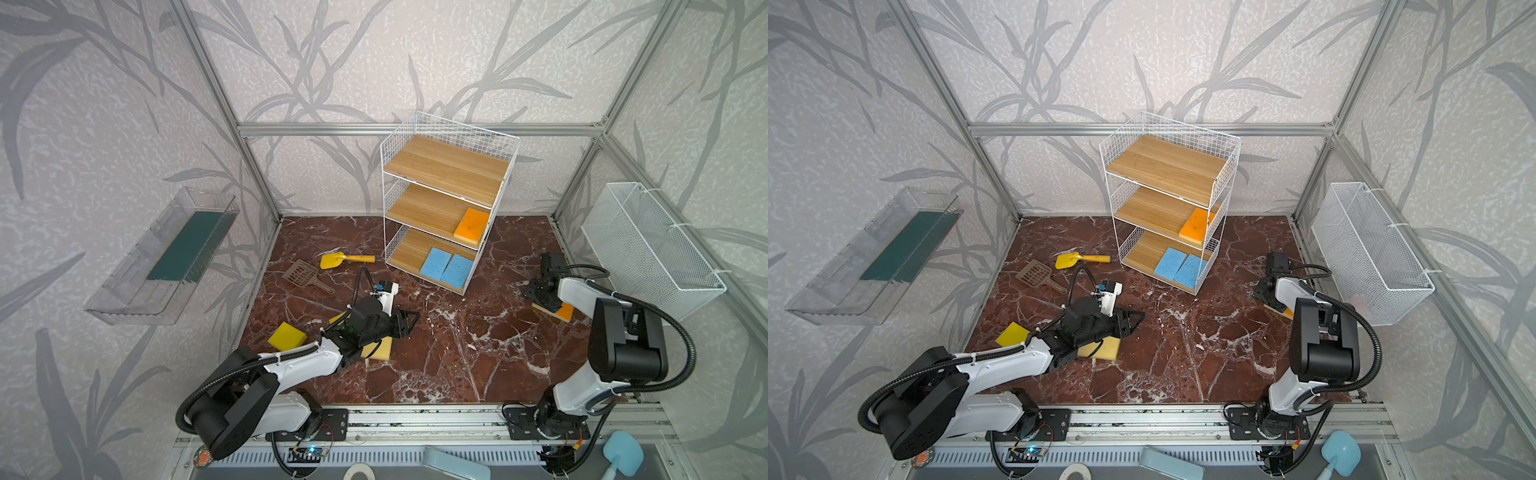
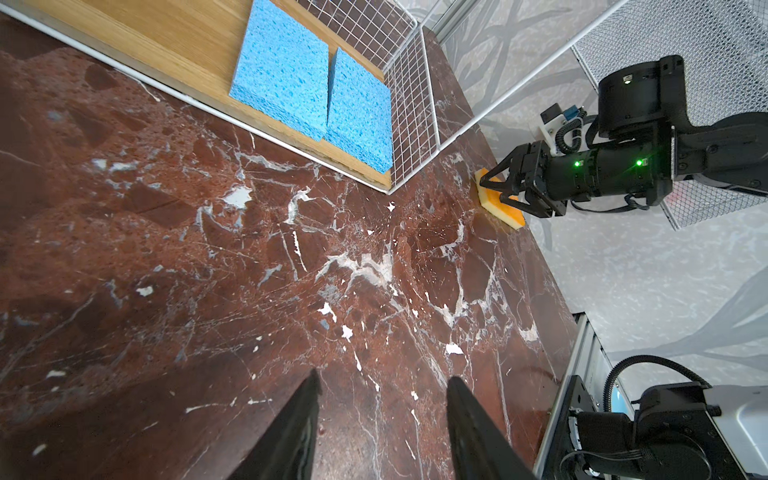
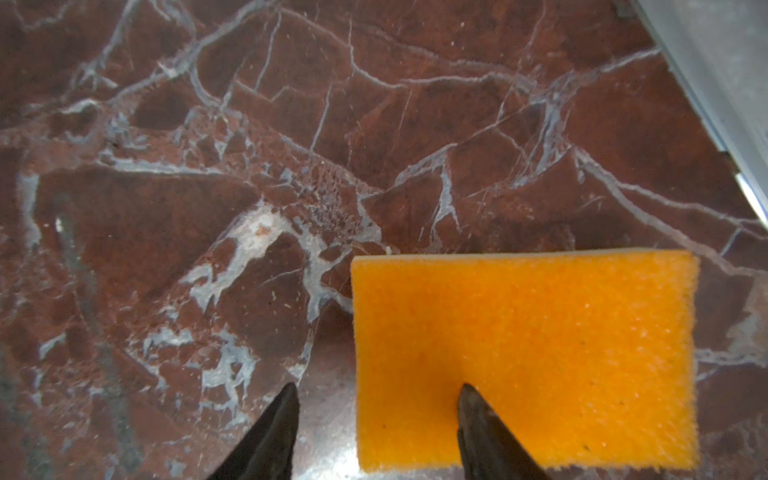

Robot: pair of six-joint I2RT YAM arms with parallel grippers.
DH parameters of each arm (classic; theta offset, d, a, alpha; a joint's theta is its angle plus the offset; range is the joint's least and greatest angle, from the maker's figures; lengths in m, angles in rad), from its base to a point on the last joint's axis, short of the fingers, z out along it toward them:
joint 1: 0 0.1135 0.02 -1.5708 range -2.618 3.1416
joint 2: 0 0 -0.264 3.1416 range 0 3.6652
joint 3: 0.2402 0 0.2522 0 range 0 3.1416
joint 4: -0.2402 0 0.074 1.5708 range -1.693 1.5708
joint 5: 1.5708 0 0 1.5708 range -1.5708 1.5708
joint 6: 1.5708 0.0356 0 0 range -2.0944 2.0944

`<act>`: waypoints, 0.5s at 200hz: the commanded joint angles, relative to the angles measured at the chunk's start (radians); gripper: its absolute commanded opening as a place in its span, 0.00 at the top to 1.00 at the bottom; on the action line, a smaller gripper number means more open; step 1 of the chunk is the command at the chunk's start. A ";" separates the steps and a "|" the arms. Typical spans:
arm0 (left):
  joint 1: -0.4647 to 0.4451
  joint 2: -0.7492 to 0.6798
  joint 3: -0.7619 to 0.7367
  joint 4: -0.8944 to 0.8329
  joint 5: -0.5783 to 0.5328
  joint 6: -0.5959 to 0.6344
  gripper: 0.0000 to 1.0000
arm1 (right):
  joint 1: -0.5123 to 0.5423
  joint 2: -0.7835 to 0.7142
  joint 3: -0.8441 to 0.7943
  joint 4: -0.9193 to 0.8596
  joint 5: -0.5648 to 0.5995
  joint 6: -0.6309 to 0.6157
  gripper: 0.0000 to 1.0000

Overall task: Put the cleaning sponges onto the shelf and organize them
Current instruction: 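Withdraw the left gripper from the shelf while the right gripper reaches the second orange sponge, then grasp the second orange sponge with the right gripper and lift it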

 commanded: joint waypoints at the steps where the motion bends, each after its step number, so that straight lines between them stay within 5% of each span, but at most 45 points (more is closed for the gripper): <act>1: 0.000 0.021 -0.009 0.044 0.003 -0.021 0.49 | 0.001 0.040 0.031 -0.033 -0.014 -0.030 0.44; 18: 0.000 0.028 -0.007 0.050 0.005 -0.024 0.49 | 0.003 0.091 0.053 -0.055 -0.029 -0.052 0.51; 55: 0.000 0.016 -0.006 0.041 0.006 -0.022 0.49 | 0.004 0.145 0.077 -0.083 -0.071 -0.084 0.89; 100: 0.000 -0.014 -0.009 0.018 -0.003 -0.019 0.49 | 0.034 0.055 0.072 -0.112 -0.087 -0.081 0.93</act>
